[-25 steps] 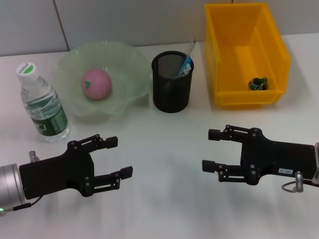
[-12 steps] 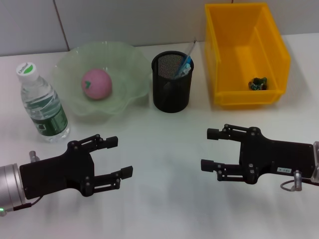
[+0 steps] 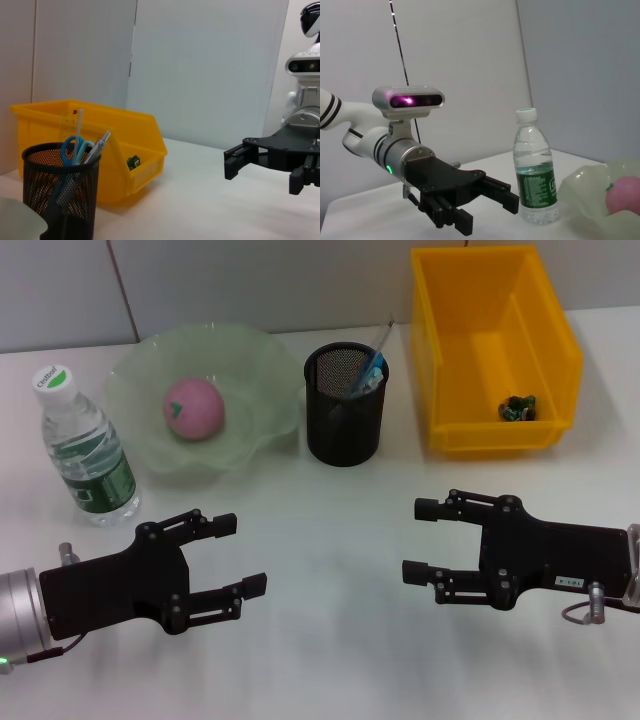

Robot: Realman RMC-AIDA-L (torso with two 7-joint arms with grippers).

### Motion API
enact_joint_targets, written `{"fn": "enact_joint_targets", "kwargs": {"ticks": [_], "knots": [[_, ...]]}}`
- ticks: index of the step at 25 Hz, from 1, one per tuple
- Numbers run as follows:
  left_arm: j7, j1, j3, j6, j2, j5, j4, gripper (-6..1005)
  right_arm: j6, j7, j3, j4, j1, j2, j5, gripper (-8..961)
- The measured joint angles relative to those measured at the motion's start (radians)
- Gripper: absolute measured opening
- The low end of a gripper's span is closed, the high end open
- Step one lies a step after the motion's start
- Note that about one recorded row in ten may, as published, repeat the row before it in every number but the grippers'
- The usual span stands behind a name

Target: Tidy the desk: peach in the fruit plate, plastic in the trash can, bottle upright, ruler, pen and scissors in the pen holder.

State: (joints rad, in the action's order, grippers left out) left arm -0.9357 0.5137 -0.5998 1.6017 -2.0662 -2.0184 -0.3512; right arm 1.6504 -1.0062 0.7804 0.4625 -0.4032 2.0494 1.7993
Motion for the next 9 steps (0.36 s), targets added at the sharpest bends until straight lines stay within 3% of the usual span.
{"fn": "enact_joint_targets", "kwargs": {"ticks": [9], "knots": [[0.0, -0.004, 0.0, 0.0, 0.0, 0.001, 0.0, 812, 0.0, 0.0, -0.007, 0.004, -0.005, 0.0, 0.0, 776]]}}
